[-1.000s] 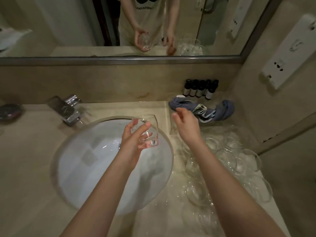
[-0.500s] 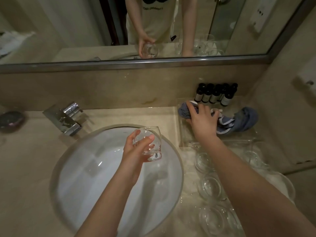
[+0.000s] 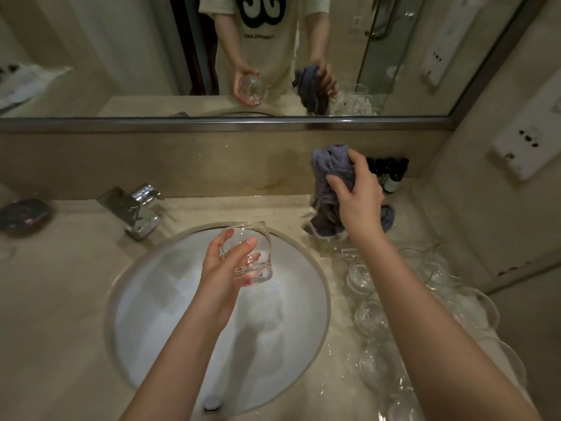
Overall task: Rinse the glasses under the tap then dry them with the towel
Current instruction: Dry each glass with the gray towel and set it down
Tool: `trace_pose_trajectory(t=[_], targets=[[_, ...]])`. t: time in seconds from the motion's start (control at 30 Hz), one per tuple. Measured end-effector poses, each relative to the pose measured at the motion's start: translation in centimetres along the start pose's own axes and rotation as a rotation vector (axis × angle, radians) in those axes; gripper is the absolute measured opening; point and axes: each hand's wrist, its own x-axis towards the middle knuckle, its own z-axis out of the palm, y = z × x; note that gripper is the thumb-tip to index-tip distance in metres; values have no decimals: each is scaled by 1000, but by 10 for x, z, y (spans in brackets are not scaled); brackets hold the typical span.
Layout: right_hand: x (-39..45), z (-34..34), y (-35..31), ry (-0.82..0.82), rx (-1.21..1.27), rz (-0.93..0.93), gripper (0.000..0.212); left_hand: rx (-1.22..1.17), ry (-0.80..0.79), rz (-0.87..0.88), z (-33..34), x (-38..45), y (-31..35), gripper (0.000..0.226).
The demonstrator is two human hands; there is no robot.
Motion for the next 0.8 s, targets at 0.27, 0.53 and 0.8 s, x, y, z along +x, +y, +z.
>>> trace_pose_trajectory(t=[0.27, 0.53, 0.8], targets=[[-56, -27, -105, 147, 417, -31, 41, -85, -77, 134, -38, -47, 60, 62], [-139, -16, -173, 73, 734, 20, 28, -109, -194, 255, -77, -102, 115, 48], [-232, 2, -214, -36, 822, -27, 40, -149, -293, 276, -111, -155, 116, 68]])
